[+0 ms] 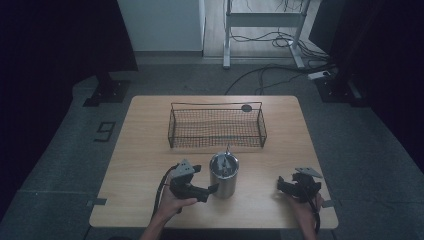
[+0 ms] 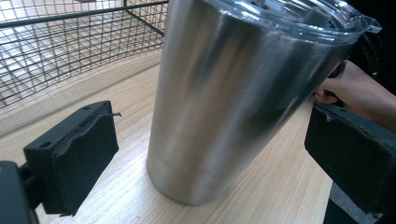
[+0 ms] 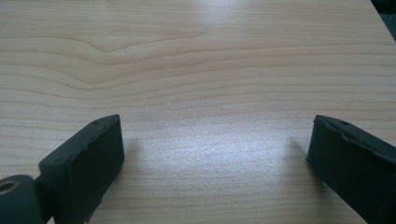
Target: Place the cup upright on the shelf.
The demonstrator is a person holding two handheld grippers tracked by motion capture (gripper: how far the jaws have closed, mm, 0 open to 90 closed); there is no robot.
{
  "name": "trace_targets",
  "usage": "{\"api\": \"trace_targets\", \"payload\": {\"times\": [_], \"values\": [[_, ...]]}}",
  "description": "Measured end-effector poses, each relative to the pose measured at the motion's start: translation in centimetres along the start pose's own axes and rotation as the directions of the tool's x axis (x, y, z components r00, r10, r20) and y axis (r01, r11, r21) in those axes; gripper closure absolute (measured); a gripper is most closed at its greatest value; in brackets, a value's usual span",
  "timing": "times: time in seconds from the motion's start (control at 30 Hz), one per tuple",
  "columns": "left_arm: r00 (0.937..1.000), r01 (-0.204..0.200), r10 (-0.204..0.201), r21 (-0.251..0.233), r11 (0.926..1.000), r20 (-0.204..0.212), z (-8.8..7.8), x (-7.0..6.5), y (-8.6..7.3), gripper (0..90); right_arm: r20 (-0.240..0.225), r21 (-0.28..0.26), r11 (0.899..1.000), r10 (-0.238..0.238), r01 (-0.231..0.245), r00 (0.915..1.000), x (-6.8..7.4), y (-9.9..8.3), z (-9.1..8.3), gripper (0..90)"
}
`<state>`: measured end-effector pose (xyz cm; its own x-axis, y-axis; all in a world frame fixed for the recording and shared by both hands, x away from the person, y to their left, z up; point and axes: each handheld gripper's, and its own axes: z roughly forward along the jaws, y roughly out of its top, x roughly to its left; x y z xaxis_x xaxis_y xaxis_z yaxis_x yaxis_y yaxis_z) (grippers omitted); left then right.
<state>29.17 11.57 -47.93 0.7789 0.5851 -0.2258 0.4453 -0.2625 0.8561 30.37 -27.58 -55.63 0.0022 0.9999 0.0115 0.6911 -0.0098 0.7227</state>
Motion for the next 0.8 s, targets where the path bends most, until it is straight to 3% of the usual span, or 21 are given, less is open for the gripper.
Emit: {"api": "trace_targets", "payload": {"times": [0.8], "values": [[0.9976, -0.06, 0.059, 0.041, 0.9974, 0.038, 3.7, -0.7, 1.6, 0.0, 0.0, 0.001, 1.0, 0.0, 0.0, 1.0, 0.0, 0.0, 0.0, 3.4]]}}
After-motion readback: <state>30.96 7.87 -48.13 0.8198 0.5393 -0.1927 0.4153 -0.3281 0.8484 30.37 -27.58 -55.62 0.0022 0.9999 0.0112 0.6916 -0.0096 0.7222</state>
